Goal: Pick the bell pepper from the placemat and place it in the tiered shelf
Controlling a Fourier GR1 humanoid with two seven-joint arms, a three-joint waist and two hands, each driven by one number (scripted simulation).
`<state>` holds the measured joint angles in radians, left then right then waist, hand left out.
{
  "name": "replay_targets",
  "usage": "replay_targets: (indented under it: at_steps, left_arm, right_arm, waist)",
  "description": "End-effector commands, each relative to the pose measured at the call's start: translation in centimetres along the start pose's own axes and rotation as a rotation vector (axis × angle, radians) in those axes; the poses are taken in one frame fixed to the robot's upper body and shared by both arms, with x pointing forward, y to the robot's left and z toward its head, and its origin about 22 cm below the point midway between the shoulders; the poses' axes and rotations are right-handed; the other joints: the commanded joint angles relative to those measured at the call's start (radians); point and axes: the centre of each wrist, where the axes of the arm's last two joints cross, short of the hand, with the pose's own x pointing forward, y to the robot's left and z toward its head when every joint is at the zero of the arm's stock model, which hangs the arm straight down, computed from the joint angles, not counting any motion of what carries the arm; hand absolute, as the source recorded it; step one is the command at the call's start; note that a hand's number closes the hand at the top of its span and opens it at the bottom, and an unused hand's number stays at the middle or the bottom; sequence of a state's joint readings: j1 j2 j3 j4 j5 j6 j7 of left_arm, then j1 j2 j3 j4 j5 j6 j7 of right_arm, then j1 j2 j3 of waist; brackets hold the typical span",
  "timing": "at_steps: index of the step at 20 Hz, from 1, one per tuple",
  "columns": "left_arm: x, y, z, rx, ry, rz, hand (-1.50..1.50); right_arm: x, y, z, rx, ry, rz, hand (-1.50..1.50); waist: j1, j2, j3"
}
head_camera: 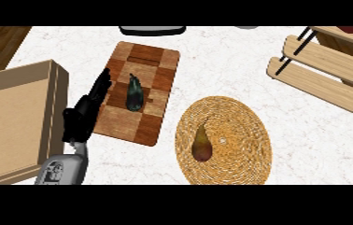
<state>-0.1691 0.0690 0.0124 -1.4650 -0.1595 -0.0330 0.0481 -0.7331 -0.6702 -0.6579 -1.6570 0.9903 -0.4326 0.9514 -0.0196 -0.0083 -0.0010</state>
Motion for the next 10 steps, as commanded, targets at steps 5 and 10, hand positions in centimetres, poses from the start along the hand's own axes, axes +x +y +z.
replay_targets:
  at_steps: [5,10]
  left_arm:
    - [-1.0,1.9,0.7,0.038,0.01,-0.01,0.0]
    - [-0.5,0.9,0.5,0.029,0.012,-0.008,0.0]
  right_arm:
    - [-0.6,-9.3,-2.3,0.017,0.167,0.148,-1.5]
    - [-3.4,-14.5,-2.8,0.079,0.155,0.234,-1.5]
  waist:
    - [-0.037,-0.008,0.0]
    - [-0.041,-0.006,0.001]
